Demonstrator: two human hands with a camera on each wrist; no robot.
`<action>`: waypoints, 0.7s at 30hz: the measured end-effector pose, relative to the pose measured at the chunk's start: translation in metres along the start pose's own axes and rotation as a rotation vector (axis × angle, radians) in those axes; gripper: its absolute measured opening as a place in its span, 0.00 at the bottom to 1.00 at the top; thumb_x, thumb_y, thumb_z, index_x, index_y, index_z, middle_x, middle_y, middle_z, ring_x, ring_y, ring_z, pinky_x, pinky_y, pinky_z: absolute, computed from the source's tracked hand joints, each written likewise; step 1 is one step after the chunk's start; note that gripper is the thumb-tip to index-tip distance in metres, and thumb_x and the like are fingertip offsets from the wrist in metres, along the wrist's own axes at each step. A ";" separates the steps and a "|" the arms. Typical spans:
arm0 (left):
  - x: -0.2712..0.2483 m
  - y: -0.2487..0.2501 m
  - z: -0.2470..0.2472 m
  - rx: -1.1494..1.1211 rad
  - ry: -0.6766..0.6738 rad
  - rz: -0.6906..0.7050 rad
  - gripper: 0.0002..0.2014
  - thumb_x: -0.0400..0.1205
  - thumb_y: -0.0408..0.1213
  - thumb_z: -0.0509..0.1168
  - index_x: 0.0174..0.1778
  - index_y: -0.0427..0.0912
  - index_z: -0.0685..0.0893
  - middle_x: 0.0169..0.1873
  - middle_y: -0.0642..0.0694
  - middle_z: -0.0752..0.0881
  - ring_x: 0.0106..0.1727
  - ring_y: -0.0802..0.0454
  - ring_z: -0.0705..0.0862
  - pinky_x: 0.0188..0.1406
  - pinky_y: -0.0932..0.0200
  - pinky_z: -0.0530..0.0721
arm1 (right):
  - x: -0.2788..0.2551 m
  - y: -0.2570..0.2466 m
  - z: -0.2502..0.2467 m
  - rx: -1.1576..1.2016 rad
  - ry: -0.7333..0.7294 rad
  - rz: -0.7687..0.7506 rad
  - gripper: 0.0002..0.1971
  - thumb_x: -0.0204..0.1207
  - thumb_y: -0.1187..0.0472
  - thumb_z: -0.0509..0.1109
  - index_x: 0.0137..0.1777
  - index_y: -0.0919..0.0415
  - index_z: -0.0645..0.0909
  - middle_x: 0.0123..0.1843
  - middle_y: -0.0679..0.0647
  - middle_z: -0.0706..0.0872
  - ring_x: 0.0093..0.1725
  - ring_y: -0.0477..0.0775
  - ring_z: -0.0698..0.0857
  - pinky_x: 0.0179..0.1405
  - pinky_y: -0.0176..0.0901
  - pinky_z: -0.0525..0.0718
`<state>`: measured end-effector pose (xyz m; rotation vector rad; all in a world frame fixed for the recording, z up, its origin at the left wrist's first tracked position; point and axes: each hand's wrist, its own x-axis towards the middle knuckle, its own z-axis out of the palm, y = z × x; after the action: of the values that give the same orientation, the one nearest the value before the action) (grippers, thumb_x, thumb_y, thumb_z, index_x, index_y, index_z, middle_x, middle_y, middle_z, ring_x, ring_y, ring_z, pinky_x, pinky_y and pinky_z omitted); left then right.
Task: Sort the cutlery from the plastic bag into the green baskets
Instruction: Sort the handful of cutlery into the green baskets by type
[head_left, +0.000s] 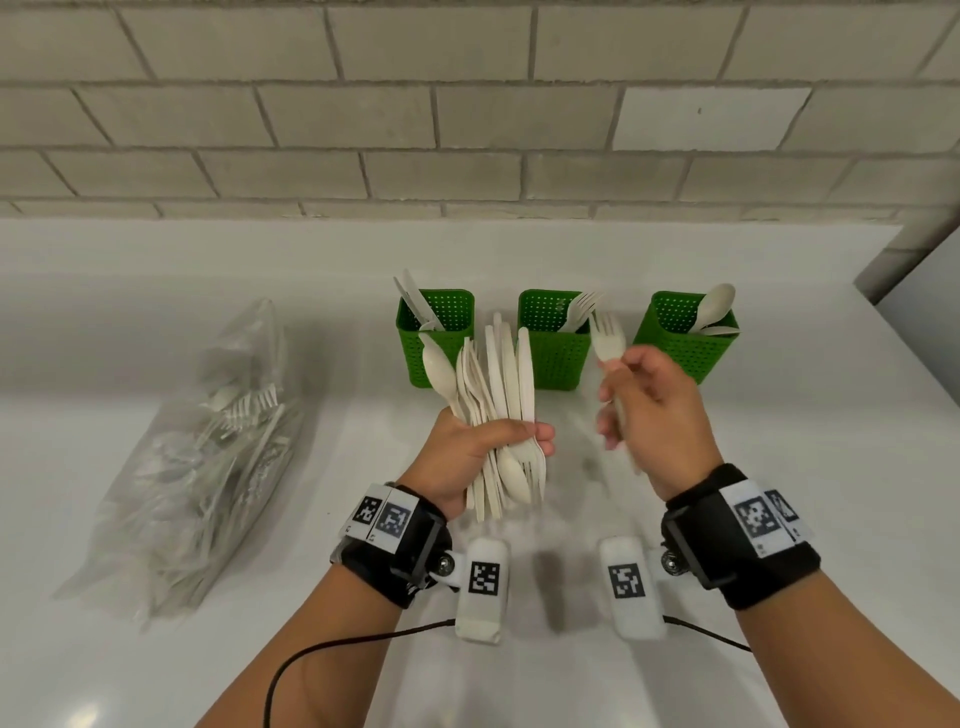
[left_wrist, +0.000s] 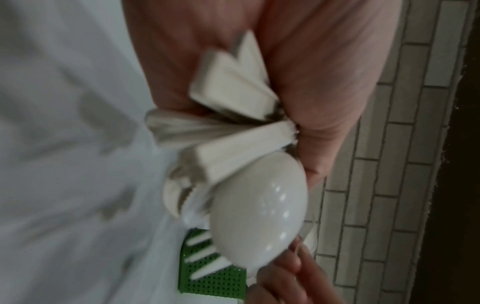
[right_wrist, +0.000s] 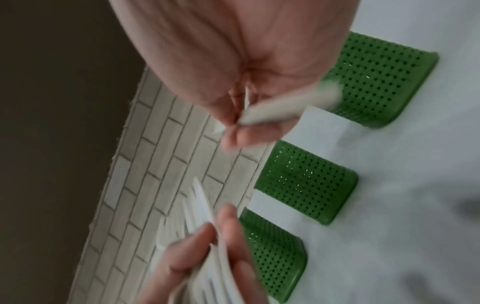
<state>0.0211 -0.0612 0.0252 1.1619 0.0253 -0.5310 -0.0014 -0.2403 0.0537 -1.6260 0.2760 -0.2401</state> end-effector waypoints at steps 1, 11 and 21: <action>0.000 0.000 -0.002 0.008 -0.003 -0.003 0.10 0.77 0.17 0.67 0.37 0.34 0.91 0.39 0.32 0.90 0.38 0.41 0.91 0.38 0.51 0.90 | 0.001 -0.001 -0.002 0.035 0.020 0.013 0.08 0.85 0.62 0.64 0.48 0.67 0.79 0.28 0.49 0.76 0.20 0.42 0.72 0.19 0.35 0.71; 0.000 -0.002 0.005 0.083 -0.115 0.040 0.21 0.73 0.20 0.74 0.63 0.36 0.87 0.55 0.25 0.87 0.48 0.34 0.87 0.53 0.34 0.87 | 0.000 0.000 0.011 -0.131 -0.178 -0.019 0.16 0.74 0.57 0.77 0.30 0.64 0.80 0.19 0.47 0.72 0.20 0.43 0.68 0.22 0.32 0.69; 0.003 0.001 -0.007 0.110 -0.022 0.009 0.11 0.76 0.20 0.70 0.54 0.32 0.86 0.41 0.33 0.90 0.38 0.41 0.89 0.39 0.49 0.88 | 0.000 0.001 -0.004 -0.556 -0.242 -0.552 0.21 0.62 0.67 0.82 0.56 0.53 0.87 0.44 0.41 0.71 0.40 0.40 0.74 0.34 0.30 0.74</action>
<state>0.0257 -0.0556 0.0223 1.2629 -0.0286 -0.5428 -0.0028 -0.2437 0.0533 -2.2426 -0.3321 -0.4038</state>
